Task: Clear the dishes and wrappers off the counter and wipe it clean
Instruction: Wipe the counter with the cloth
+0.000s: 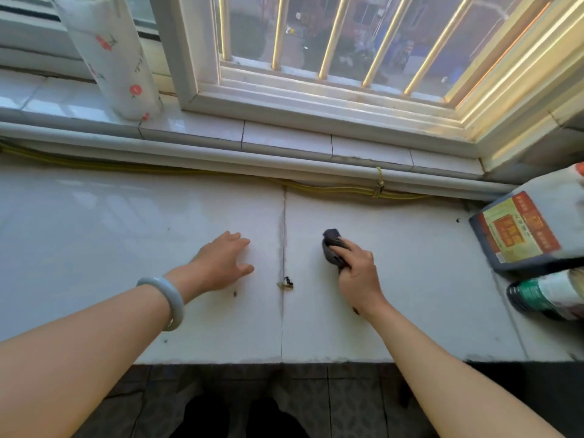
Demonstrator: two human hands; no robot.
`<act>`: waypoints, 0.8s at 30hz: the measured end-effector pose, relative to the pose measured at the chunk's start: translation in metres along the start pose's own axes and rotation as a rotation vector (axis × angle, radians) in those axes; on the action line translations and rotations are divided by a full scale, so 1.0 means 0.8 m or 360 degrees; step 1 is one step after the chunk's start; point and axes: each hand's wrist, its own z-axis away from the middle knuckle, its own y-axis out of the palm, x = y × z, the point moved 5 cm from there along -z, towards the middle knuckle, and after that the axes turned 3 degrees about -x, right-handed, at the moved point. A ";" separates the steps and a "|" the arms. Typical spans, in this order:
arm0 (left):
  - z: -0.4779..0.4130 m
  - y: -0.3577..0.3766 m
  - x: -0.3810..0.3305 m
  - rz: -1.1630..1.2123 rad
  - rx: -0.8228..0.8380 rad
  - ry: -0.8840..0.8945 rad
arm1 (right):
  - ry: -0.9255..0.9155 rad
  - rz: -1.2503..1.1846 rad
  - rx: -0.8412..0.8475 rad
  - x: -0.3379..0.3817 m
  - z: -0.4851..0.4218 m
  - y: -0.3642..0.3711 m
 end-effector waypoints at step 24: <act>-0.110 0.055 -0.231 -0.0360 0.0236 0.0206 | 0.0970 0.0508 -0.0158 -0.192 -0.060 -0.220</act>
